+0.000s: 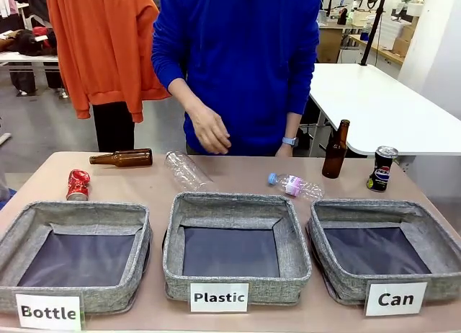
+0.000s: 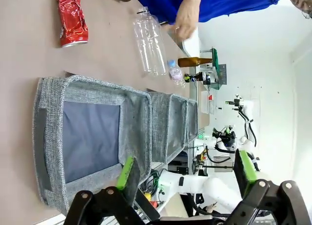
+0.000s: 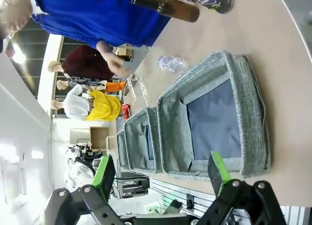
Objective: Sort the can waste into the basket.
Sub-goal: Pick up the can waste from the table and place it in the right Fabric basket.
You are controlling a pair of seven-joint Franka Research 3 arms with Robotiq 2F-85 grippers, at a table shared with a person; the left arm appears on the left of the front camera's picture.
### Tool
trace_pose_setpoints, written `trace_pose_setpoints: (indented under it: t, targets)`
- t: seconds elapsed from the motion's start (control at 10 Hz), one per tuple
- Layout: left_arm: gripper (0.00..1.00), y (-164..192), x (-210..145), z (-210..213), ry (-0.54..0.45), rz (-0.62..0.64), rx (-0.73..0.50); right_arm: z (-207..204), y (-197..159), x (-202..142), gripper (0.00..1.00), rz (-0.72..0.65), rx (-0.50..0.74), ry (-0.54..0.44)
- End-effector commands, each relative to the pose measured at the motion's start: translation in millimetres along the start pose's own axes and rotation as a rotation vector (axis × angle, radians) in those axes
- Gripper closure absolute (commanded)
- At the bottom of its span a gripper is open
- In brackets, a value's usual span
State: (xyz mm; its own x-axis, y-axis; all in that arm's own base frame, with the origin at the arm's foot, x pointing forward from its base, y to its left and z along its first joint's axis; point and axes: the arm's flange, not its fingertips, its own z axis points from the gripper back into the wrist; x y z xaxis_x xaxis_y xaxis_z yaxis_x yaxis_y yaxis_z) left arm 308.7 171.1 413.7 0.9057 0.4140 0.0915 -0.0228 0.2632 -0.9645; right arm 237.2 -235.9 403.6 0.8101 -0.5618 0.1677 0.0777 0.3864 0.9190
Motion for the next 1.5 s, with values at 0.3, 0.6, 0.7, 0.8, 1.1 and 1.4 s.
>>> trace_pose_setpoints:
  t: [0.3,0.6,0.7,0.8,1.1,1.4]
  targets:
    - [0.0,-26.7,15.5,-2.6,0.055,-0.08,0.216,-0.3,-0.9,2.7,0.0,0.029,0.019,-0.012]
    - [0.0,-81.6,99.0,-87.1,0.086,-0.153,0.543,-0.3,-0.9,2.7,0.0,0.029,0.019,-0.012]
    - [0.0,-87.8,117.9,-111.1,0.125,-0.203,0.637,-0.3,-0.9,2.7,0.0,0.029,0.019,-0.012]
    - [0.0,-90.3,130.0,-134.2,0.154,-0.26,0.747,-0.3,-0.9,2.7,0.0,0.029,0.019,-0.012]
    - [0.0,-77.1,154.9,-187.1,0.157,-0.309,0.975,-0.3,-0.9,2.7,0.0,0.029,0.019,-0.012]
    - [0.0,-72.2,149.3,-188.8,0.168,-0.336,0.904,-0.3,-0.9,2.7,0.0,0.029,0.019,-0.012]
